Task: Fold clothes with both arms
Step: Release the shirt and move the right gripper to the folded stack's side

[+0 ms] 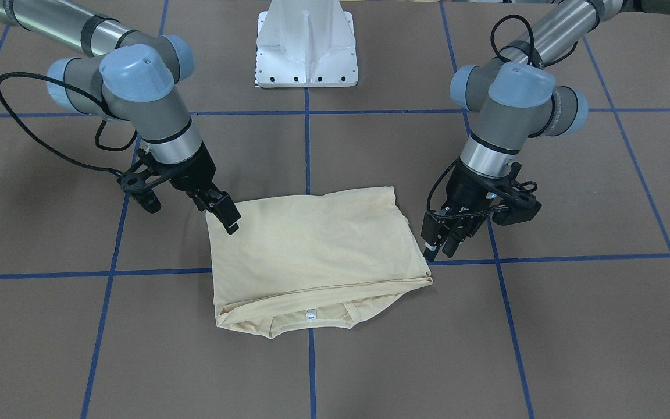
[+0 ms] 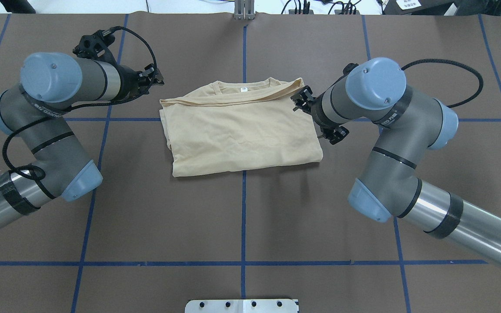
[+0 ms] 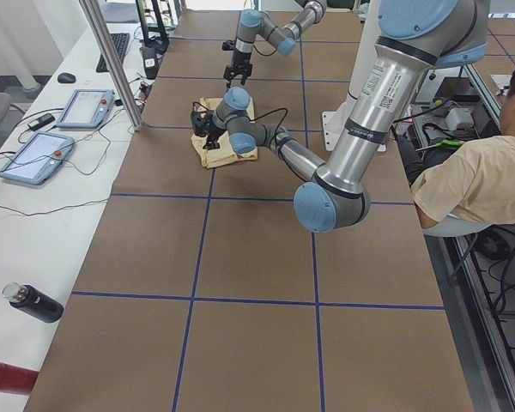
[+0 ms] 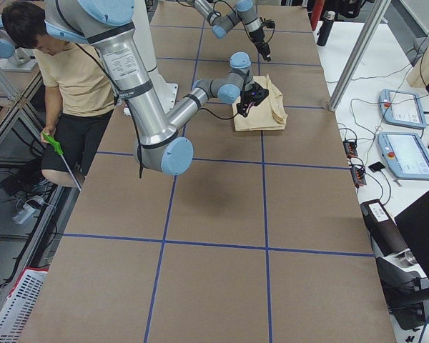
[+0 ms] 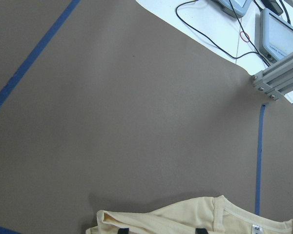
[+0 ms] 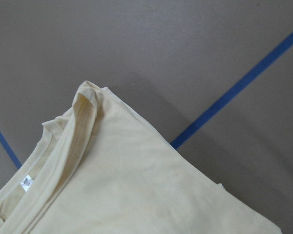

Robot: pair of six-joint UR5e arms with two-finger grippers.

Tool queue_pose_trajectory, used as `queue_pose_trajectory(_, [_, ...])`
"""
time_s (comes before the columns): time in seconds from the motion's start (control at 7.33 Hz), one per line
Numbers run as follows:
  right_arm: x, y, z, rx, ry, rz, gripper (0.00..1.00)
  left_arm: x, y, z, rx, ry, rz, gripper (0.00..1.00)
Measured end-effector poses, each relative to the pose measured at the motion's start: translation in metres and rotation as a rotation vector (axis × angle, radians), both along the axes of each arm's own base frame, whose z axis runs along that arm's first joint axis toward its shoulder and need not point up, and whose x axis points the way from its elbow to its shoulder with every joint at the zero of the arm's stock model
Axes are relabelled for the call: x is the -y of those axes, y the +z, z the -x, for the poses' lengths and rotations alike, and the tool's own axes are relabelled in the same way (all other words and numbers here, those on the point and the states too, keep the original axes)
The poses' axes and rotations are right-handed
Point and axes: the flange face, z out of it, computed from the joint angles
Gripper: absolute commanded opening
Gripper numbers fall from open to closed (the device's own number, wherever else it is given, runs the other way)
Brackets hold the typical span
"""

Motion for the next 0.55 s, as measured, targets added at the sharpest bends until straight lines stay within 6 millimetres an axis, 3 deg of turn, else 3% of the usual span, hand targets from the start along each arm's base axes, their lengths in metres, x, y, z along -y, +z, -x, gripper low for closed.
queue_pose_trajectory(0.14, [-0.01, 0.009, 0.003, -0.001, 0.04, 0.033, 0.95, -0.001, 0.001, 0.0, 0.001, 0.0, -0.001, 0.55])
queue_pose_trajectory(0.55, [-0.028, 0.07, -0.011, -0.054, 0.098, 0.138, 0.94, -0.002, -0.002, -0.001, -0.001, -0.001, -0.004, 0.55])
